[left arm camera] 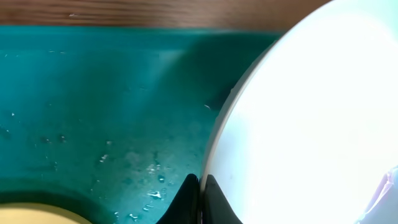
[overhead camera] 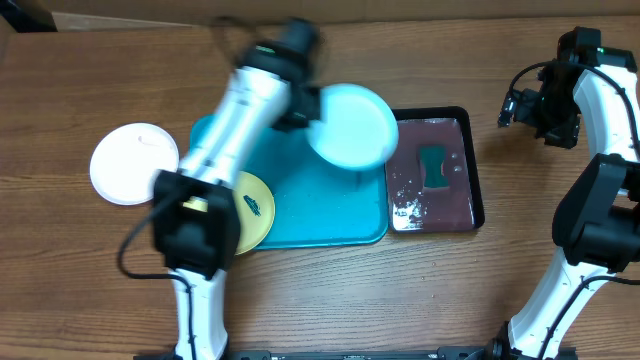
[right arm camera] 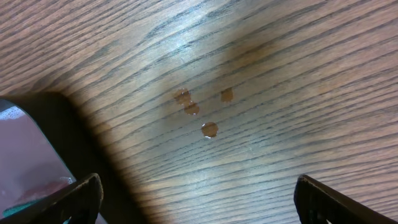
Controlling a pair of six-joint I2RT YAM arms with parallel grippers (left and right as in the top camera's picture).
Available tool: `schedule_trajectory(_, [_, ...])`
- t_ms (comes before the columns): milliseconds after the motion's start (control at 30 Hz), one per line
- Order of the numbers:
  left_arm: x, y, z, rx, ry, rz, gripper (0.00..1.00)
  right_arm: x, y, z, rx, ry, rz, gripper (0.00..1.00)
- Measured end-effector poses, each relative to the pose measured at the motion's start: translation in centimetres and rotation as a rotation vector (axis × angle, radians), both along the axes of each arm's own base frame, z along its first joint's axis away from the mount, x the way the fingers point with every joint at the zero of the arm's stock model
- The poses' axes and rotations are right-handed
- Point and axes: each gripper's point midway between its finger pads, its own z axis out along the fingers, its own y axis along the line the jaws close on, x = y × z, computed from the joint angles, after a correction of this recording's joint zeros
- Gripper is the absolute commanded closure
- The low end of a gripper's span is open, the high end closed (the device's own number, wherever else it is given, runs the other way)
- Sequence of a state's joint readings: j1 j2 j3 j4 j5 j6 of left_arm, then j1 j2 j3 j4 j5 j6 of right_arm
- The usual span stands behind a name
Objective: Clean dirty plates on tray and stack at the side
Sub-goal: 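Carry the light blue plate left and stack it on the white plate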
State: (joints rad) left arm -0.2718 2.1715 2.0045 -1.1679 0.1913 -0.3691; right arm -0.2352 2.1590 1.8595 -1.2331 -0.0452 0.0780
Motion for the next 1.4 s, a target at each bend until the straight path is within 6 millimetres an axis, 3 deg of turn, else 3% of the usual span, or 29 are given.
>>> schedule_trajectory(133, [1.1,7.6,1.1,-0.232,0.07,0.159,0.96,0.0,0.0,0.0,0.0,0.0,0.0,0.0])
schedule_trajectory(233, [0.3,14.5,1.3,-0.288,0.11,0.289,0.96,0.0,0.0,0.0,0.0,0.0,0.0,0.0])
schedule_trajectory(367, [-2.8,24.1,0.7,-0.244,0.171,0.484,0.96,0.0,0.0,0.0,0.0,0.0,0.001,0.0])
schedule_trajectory(533, [-7.0,33.5,-0.2,-0.14,0.21,0.695,0.96,0.0,0.0,0.0,0.0,0.0,0.0,0.0])
schedule_trajectory(667, [-10.6,39.6,-0.5,-0.093,0.225,0.864,0.96,0.0,0.0,0.0,0.0,0.0,0.0,0.0])
schedule_trajectory(767, [-12.9,43.1,-0.6,-0.065,0.223,0.967,0.96,0.0,0.0,0.0,0.0,0.0,0.0,0.0])
schedule_trajectory(833, [-13.7,44.5,-0.7,-0.051,0.216,1.004,0.96,0.0,0.0,0.0,0.0,0.0,0.0,0.0])
schedule_trajectory(933, [-13.7,45.0,-0.7,-0.036,0.203,1.009,0.96,0.0,0.0,0.0,0.0,0.0,0.0,0.0])
schedule_trajectory(1133, [-11.9,43.9,-0.8,-0.005,0.183,0.959,0.96,0.0,0.0,0.0,0.0,0.0,0.0,0.0])
schedule_trajectory(1333, [-10.9,42.3,-2.3,0.085,0.216,0.915,0.95,0.0,0.0,0.0,0.0,0.0,0.001,0.0])
schedule_trajectory(1400, [-10.6,41.9,-2.8,0.104,0.219,0.899,0.79,0.0,0.0,0.0,0.0,0.0,0.0,0.0])
